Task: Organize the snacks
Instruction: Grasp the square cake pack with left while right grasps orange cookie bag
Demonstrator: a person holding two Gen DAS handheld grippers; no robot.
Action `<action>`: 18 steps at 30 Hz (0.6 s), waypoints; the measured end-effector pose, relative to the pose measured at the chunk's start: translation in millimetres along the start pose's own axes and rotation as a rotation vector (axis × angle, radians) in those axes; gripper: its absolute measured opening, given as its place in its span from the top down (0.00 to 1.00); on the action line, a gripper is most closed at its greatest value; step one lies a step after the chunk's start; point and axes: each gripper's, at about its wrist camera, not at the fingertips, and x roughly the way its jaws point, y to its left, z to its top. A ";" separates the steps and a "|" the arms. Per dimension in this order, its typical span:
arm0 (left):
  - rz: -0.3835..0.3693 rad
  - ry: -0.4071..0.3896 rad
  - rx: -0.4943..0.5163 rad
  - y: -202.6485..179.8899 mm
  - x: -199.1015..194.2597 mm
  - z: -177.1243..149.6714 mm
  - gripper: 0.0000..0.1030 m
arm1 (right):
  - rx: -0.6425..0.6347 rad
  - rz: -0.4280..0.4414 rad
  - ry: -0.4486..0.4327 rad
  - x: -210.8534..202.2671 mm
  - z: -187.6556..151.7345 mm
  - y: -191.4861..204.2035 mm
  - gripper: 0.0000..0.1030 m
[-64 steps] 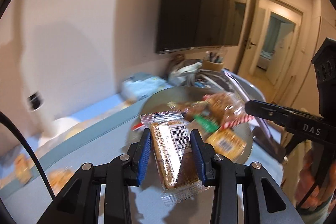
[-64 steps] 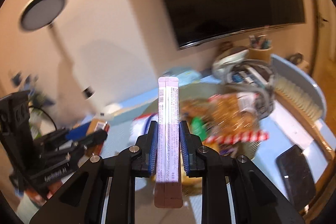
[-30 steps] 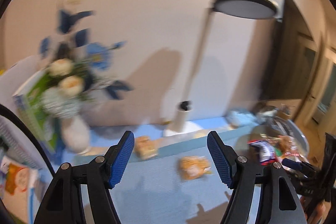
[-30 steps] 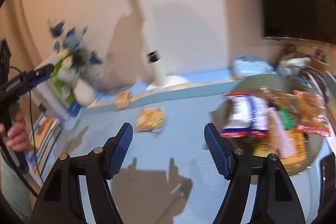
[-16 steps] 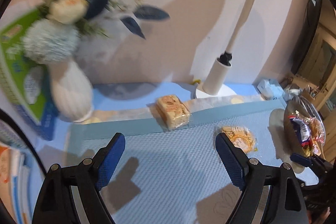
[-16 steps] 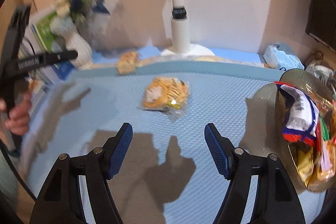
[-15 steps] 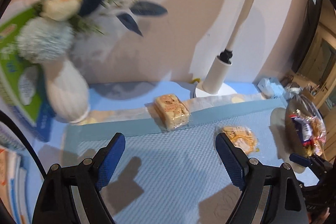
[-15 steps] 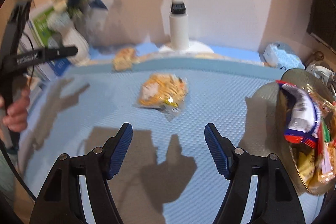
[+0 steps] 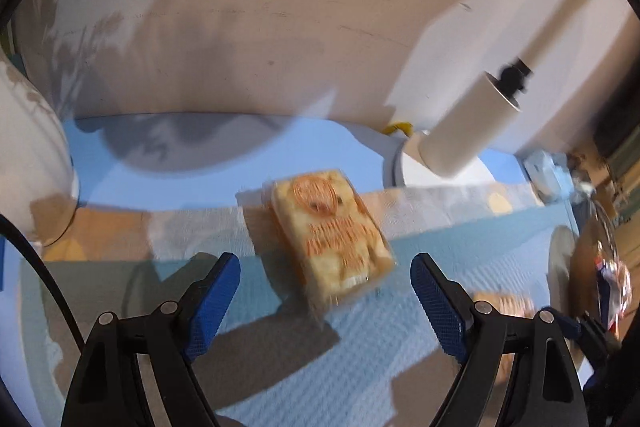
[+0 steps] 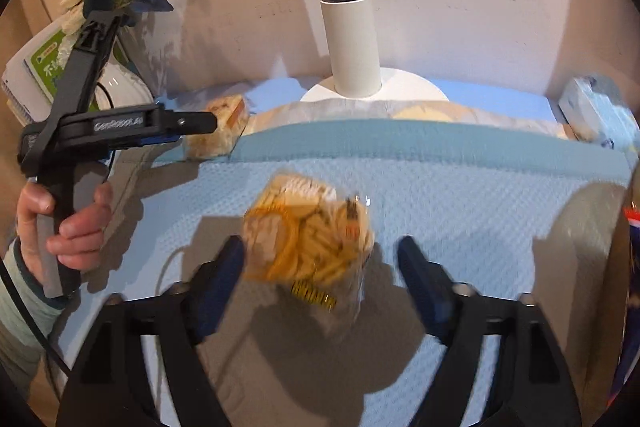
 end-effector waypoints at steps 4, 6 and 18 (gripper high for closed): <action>-0.029 0.019 -0.041 -4.0 18.7 6.1 0.17 | 0.022 0.055 0.026 14.3 8.1 -4.0 0.17; 0.020 0.022 -0.017 -12.3 29.3 5.8 0.28 | 0.032 0.064 0.041 21.6 9.9 -4.0 0.17; 0.144 -0.034 0.122 -27.8 0.9 -17.7 0.56 | -0.036 0.043 0.060 23.7 -7.4 20.8 0.27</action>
